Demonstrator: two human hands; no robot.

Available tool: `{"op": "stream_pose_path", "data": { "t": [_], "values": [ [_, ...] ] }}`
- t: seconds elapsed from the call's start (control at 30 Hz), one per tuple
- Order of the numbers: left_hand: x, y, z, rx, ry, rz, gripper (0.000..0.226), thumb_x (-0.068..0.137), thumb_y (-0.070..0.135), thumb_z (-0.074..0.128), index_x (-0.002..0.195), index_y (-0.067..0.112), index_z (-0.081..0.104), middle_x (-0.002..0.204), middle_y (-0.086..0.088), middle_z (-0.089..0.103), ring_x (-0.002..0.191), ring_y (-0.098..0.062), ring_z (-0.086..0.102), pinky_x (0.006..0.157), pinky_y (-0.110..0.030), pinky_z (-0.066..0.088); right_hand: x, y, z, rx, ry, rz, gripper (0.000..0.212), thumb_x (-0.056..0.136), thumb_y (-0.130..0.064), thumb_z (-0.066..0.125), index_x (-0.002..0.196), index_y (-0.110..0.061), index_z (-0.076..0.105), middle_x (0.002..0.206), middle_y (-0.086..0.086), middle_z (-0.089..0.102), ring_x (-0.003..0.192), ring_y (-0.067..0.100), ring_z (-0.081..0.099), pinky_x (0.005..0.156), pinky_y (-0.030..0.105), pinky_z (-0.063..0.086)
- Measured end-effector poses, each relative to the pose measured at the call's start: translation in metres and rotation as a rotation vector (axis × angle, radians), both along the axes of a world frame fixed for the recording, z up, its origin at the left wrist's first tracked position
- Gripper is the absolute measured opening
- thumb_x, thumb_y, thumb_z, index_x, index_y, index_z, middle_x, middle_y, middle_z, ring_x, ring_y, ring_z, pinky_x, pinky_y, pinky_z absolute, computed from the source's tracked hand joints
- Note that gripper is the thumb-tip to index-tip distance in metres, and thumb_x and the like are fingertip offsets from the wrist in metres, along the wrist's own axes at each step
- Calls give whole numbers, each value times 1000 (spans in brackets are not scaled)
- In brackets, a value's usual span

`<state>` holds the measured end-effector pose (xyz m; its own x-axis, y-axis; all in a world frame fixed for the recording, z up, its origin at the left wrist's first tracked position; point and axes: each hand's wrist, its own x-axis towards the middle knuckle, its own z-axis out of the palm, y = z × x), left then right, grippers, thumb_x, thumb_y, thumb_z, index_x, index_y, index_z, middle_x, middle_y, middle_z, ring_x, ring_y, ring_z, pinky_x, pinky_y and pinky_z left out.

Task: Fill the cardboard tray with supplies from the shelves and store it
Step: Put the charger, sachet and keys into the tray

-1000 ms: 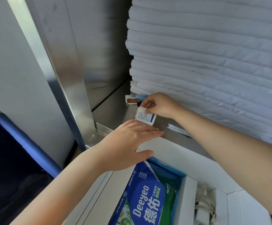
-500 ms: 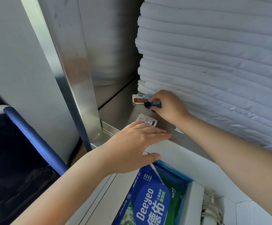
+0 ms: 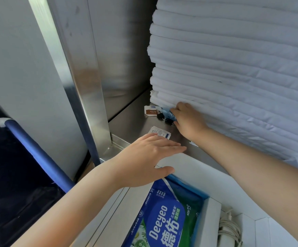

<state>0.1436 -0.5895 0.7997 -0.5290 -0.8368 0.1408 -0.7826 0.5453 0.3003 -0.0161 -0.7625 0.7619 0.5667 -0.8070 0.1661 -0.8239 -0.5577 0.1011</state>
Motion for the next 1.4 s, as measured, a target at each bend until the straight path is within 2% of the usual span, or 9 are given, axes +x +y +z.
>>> {"op": "stream_pose_path", "data": {
  "t": [0.2, 0.4, 0.53, 0.63, 0.77, 0.97, 1.03, 1.23, 1.4],
  "values": [
    [1, -1, -2, -2, -3, -5, 55, 95, 45, 48, 146, 42, 28, 148, 20, 36, 131, 5, 18, 96, 1, -18, -15, 3, 6, 25, 47, -18, 37, 87, -7, 56, 124, -12, 56, 115, 10, 49, 110, 30, 46, 77, 39, 45],
    [1, -3, -3, -9, 4, -3, 54, 95, 45, 47, 145, 42, 29, 147, 21, 37, 131, 3, 23, 98, -1, -13, -29, 10, 9, 30, 85, 16, 37, 87, -19, 62, 122, -12, 51, 119, 9, 55, 112, 28, 46, 83, 37, 40],
    [1, -3, -4, -4, 15, 6, 54, 95, 45, 46, 145, 43, 27, 147, 21, 37, 133, 2, 24, 105, -10, -3, -30, 11, 13, 66, 61, -18, 42, 86, -26, 65, 122, -10, 54, 118, 10, 52, 112, 28, 47, 86, 37, 42],
    [1, -3, -4, -3, 25, 8, 54, 95, 45, 47, 145, 43, 28, 147, 20, 38, 133, 1, 25, 105, -12, 2, -32, 12, 12, 97, 65, -48, 40, 85, -27, 65, 119, -10, 56, 115, 10, 52, 110, 28, 48, 81, 37, 45],
    [1, -3, -5, -19, 27, 5, 53, 94, 44, 48, 145, 42, 30, 147, 18, 40, 132, -1, 27, 105, -12, 4, -36, 15, 14, 116, 31, -59, 36, 82, -26, 66, 114, -15, 55, 110, 7, 61, 104, 27, 52, 73, 34, 42],
    [2, -5, -7, -6, 46, 1, 52, 95, 43, 47, 144, 44, 29, 147, 19, 39, 131, 2, 22, 104, -10, 3, -50, 30, 30, 134, -255, -116, 44, 78, -31, 72, 118, -22, 55, 108, -3, 65, 90, 18, 56, 68, 29, 43],
    [3, -5, -8, -11, 46, -4, 52, 95, 43, 48, 144, 44, 30, 147, 19, 38, 131, 3, 21, 100, -4, -3, -55, 41, 41, 137, -349, -115, 48, 77, -31, 73, 121, -25, 54, 104, -5, 65, 86, 14, 55, 68, 29, 44],
    [3, -7, -8, -19, 30, -11, 53, 94, 44, 49, 144, 41, 33, 148, 19, 37, 133, 2, 22, 95, 3, -10, -68, 93, 70, 88, -552, -107, 46, 79, -29, 70, 122, -31, 55, 98, -14, 58, 86, 11, 56, 72, 28, 46],
    [3, -5, -6, -17, 36, -17, 53, 94, 42, 50, 144, 42, 32, 148, 17, 39, 136, -3, 25, 96, 3, -10, -80, 153, 83, 88, -722, -34, 56, 78, -31, 67, 129, -38, 45, 98, -15, 57, 87, 10, 54, 75, 24, 47]
  ]
}}
